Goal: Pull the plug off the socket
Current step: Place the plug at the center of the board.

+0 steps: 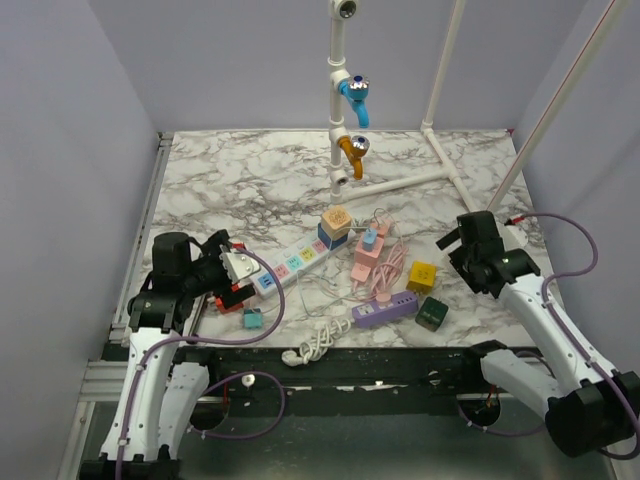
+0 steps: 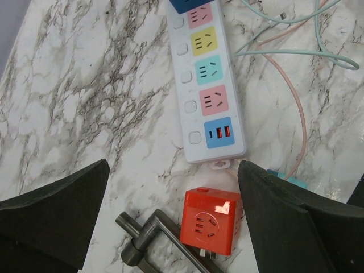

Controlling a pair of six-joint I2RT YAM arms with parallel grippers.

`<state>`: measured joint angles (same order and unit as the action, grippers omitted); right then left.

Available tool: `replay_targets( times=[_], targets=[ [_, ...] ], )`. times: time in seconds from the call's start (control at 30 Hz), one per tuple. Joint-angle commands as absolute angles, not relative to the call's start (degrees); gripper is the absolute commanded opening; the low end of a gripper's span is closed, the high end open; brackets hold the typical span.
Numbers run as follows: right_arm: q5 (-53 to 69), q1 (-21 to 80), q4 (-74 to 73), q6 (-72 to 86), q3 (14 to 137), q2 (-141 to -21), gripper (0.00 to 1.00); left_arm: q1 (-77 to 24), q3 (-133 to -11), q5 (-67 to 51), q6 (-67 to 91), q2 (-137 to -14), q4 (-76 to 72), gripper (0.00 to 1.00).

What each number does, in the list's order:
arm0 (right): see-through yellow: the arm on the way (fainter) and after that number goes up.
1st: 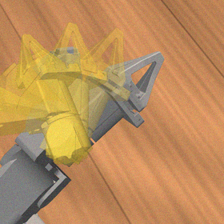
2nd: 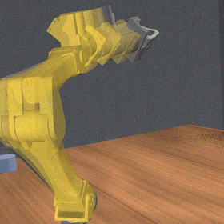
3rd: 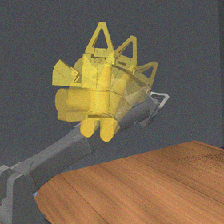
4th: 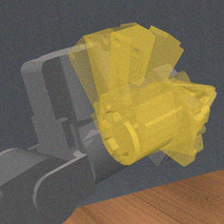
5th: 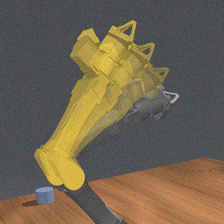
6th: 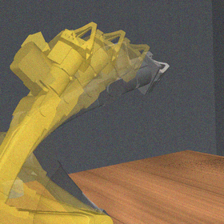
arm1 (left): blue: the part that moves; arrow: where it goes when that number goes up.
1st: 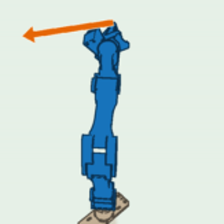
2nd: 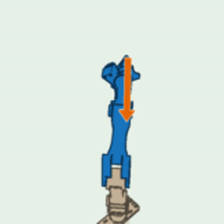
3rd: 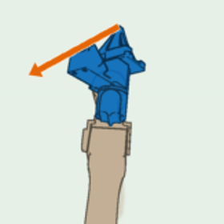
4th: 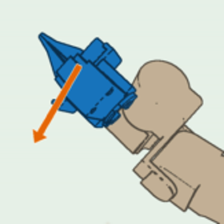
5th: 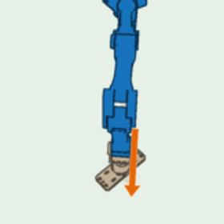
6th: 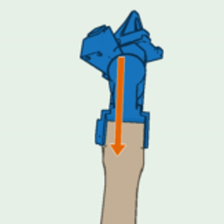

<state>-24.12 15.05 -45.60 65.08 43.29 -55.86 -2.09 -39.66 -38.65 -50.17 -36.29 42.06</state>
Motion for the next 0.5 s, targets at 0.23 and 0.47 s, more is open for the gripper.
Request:
replay_targets(
  times=[0.23, 0.47],
  targets=[
    [-25.79, 25.66, -36.13, 45.86, 58.1, -55.3, 1.0, -6.41, -42.64, -38.05, -44.33, -39.59, 38.81, 0.99],
    [-34.61, 47.81, -28.73, 33.44, 65.45, -64.66, 1.0, -7.7, -41.2, -36.91, -43.96, -39.64, 37.83, 0.99]
  ],
)
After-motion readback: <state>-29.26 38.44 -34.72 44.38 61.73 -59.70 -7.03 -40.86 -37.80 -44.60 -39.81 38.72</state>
